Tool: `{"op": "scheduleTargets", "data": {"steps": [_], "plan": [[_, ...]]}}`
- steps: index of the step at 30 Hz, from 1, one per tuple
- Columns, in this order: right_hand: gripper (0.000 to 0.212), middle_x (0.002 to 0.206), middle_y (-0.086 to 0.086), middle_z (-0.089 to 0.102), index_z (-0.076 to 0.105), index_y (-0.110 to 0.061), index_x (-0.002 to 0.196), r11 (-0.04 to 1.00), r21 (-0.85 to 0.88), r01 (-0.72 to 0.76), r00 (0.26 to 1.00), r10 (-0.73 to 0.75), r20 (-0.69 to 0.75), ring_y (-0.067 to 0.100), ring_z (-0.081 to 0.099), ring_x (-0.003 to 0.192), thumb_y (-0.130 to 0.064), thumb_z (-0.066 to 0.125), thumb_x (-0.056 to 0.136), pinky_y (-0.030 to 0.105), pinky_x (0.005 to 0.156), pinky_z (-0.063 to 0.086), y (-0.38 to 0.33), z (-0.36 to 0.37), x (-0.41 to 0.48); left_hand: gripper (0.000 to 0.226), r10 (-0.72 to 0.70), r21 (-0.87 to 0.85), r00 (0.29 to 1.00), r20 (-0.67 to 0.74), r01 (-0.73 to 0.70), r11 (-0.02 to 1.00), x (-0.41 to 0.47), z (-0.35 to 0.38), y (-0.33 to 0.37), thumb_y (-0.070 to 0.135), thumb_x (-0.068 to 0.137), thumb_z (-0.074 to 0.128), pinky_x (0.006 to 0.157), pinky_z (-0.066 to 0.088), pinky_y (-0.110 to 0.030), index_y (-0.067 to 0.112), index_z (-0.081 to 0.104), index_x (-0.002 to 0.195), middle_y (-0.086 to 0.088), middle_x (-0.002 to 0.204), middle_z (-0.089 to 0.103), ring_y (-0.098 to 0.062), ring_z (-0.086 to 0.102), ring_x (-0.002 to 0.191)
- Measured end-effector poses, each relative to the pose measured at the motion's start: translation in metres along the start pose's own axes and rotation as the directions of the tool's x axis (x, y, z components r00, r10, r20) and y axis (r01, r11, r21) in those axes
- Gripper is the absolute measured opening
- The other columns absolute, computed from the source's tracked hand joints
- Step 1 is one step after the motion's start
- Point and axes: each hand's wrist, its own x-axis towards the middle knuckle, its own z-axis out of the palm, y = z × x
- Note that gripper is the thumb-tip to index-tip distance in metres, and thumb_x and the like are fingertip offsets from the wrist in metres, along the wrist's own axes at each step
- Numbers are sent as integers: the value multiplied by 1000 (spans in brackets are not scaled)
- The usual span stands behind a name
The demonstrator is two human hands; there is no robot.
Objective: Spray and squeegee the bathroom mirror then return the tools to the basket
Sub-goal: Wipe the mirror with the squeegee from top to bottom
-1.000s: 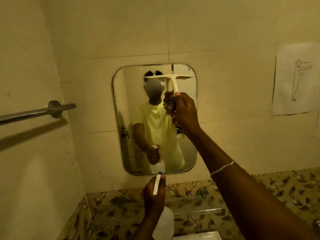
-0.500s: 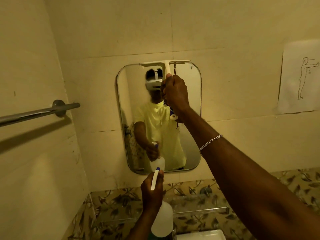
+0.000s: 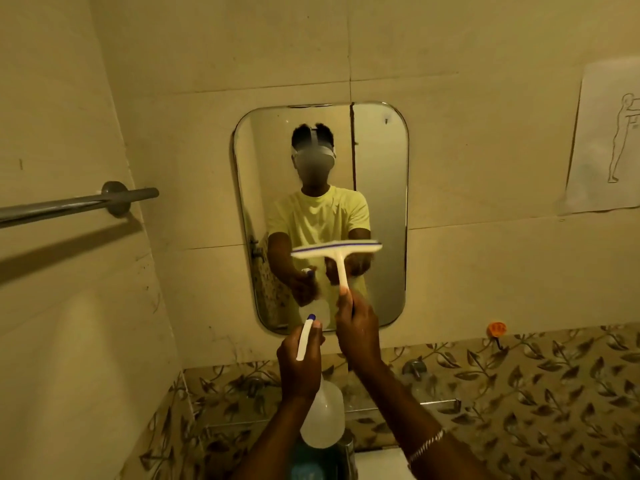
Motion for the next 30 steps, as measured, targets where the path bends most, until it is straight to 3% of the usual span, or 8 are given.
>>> {"op": "scheduleTargets", "data": {"steps": [3,6,11,13,15,17,24,30], "plan": [[35,65,6,60,62,-21,82,992,-6,-128,992,128,-22,9,55,54,-36,45,110,21,54,47,46,3,-38,40,16,-12,1000,-5,-16,1000,0,-7,3,42,93,56,67,56,-11,8,76,93,3,77,76,-6,73,78],[33,73,4,66,66,-17,89,971,-28,-239,971,238,-31,13,65,67,-32,46,109,26,64,54,83,3,-70,37,21,-6,1000,-13,-22,1000,0,-14,1,39,94,56,65,56,-11,7,76,92,3,75,76,-6,73,77],[35,87,15,70,70,-7,96,889,-66,-453,892,451,-41,32,70,85,-28,46,110,47,84,60,118,-4,-103,39,22,-13,1000,-18,-22,1000,-7,-17,0,41,92,55,62,53,-8,9,75,85,3,72,74,-6,73,75],[35,84,13,71,70,-9,95,879,-30,-475,879,473,-64,29,70,81,-31,47,110,43,78,60,116,-11,-104,40,41,-16,999,-13,-41,999,-9,-18,-1,41,92,54,62,53,-7,8,75,84,3,72,74,-6,72,76],[38,70,6,66,69,-13,90,904,26,-426,902,427,-68,18,64,62,-39,48,107,32,56,55,98,-21,-95,39,35,-15,999,-6,-35,999,-8,-19,-3,42,92,54,62,54,-9,9,74,83,3,72,74,-6,72,75],[44,60,1,57,66,-13,87,946,83,-313,945,319,-68,13,54,49,-49,46,102,25,44,46,66,-33,-75,38,15,-9,1000,-14,-15,1000,-5,-19,-4,42,93,54,61,55,-11,12,73,79,3,69,73,-7,72,71],[33,69,1,59,63,-21,89,995,49,91,990,-85,-117,16,55,56,-35,43,112,27,50,47,-80,-72,60,32,12,1,1000,-24,-12,1000,4,-13,5,42,92,55,60,54,-10,19,73,78,5,69,74,-4,72,71],[41,68,-6,60,61,-27,81,982,-38,186,970,-190,-152,9,55,55,-41,38,111,25,51,41,-172,-92,150,30,-26,-1,1000,-14,25,1000,1,2,5,28,97,61,60,51,-6,7,76,82,3,70,74,-1,71,72]]}}
